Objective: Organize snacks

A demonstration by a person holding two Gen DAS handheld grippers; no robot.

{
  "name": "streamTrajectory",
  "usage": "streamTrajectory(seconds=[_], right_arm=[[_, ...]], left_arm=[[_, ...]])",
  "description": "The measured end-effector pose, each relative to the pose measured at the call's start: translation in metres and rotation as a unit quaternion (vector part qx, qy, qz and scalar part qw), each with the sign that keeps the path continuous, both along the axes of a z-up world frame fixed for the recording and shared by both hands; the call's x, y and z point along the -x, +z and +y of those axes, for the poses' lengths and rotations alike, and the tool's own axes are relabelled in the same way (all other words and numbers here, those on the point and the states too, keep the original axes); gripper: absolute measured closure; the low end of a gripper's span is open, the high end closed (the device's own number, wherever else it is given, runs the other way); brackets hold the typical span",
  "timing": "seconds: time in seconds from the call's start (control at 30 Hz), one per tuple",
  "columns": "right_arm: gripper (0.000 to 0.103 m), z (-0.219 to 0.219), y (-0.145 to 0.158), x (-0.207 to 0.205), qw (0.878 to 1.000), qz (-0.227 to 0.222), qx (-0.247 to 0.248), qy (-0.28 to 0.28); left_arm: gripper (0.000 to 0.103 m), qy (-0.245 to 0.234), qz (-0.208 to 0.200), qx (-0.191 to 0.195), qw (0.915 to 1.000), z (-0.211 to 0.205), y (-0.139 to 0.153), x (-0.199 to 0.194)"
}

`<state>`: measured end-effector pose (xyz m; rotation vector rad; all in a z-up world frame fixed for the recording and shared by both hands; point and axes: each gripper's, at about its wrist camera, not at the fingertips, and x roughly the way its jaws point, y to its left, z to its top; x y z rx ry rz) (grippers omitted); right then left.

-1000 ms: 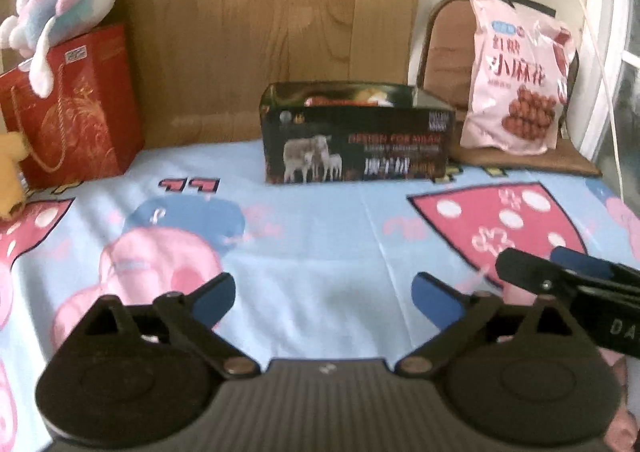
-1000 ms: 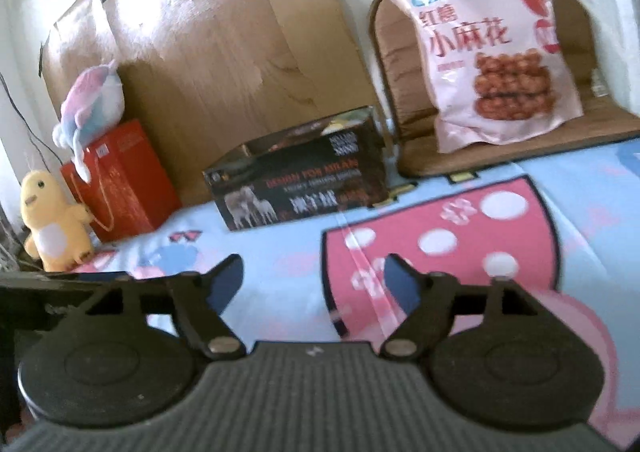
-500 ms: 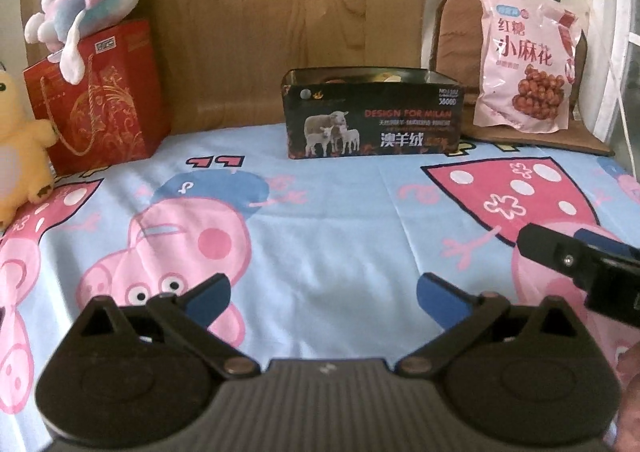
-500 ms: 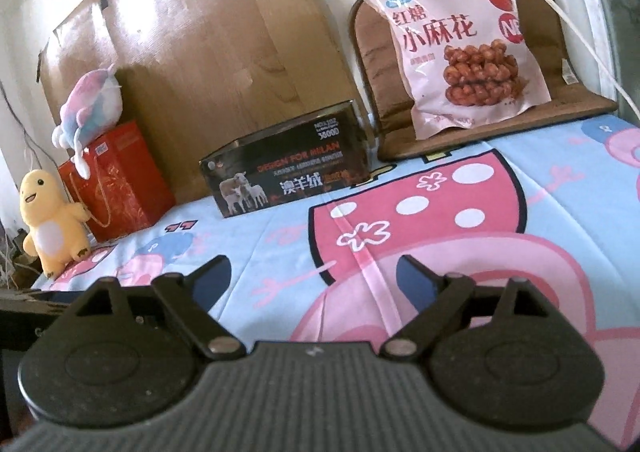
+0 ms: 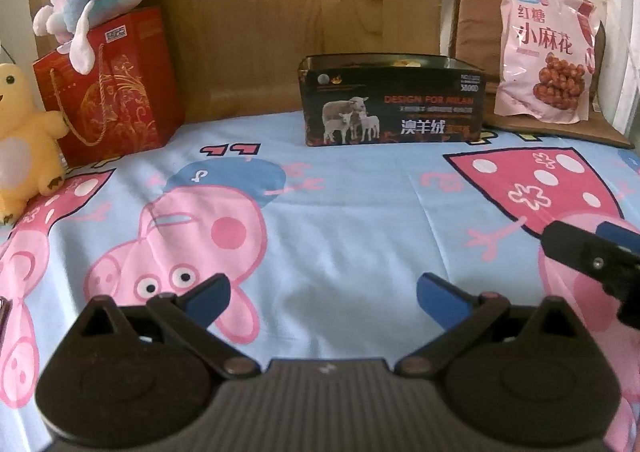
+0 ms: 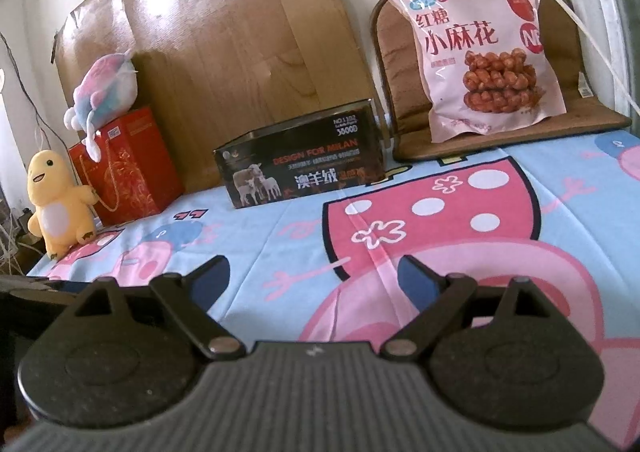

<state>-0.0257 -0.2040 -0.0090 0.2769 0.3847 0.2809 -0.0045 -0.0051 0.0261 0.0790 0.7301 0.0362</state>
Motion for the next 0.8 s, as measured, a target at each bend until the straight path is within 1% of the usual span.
streamTrajectory(seconds=[0.13,0.37,0.6,0.8], right_arm=[[0.009,0.001,0.000,0.000,1.000,0.001,0.002,0.000],[0.008,0.002,0.000,0.000,1.000,0.001,0.003,-0.001],[0.008,0.002,0.000,-0.001,1.000,0.002,0.004,-0.001],[0.008,0.002,-0.001,-0.001,1.000,0.003,0.004,-0.001]], left_arm=[[0.000,0.007,0.004,-0.007,0.9999,0.003,-0.002,-0.001],[0.000,0.015,0.007,-0.006,0.9999,0.008,-0.006,-0.001],[0.000,0.025,0.000,-0.029,0.9993,0.010,-0.008,-0.002],[0.000,0.029,0.002,-0.031,0.9991,0.013,-0.012,-0.003]])
